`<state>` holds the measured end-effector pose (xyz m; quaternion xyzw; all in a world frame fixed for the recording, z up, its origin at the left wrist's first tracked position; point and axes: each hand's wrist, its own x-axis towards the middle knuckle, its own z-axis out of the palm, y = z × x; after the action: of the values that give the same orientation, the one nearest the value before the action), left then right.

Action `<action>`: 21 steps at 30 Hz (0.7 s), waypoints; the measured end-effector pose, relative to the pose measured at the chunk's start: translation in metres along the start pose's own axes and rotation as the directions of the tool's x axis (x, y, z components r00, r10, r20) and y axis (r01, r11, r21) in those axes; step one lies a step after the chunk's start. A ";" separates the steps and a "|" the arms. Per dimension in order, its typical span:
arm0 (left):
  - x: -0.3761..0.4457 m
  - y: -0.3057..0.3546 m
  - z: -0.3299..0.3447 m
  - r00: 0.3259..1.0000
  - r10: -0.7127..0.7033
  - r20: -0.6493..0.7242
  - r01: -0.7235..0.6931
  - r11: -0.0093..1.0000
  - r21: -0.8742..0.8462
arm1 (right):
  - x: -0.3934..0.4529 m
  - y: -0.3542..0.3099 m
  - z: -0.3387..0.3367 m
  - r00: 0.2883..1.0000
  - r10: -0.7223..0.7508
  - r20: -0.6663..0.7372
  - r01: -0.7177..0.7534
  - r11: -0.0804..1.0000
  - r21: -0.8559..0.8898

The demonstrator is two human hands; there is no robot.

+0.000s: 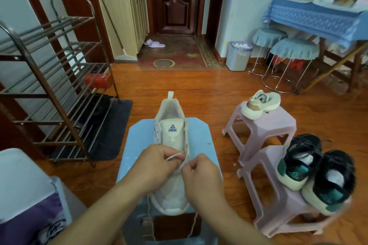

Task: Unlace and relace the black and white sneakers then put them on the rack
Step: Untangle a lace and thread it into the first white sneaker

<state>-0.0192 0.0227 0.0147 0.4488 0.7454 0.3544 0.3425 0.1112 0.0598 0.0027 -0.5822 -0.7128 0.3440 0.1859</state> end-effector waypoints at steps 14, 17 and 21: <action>0.011 0.008 -0.001 0.993 0.118 -0.001 -0.104 0.882 0.460 | 0.016 0.013 -0.004 0.966 0.124 0.226 -0.201 0.911 0.360; 0.010 0.008 0.002 0.980 0.196 -0.015 -0.152 0.805 0.573 | 0.012 0.011 -0.003 0.995 -0.064 0.077 0.056 0.993 0.104; 0.009 0.008 -0.004 0.981 0.193 0.015 -0.169 0.818 0.550 | 0.015 0.016 -0.009 0.972 -0.189 0.138 0.194 0.981 -0.026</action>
<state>-0.0219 0.0333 0.0219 0.5895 0.7764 0.1660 0.1485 0.1242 0.0784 -0.0043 -0.4897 -0.7832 0.3490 0.1581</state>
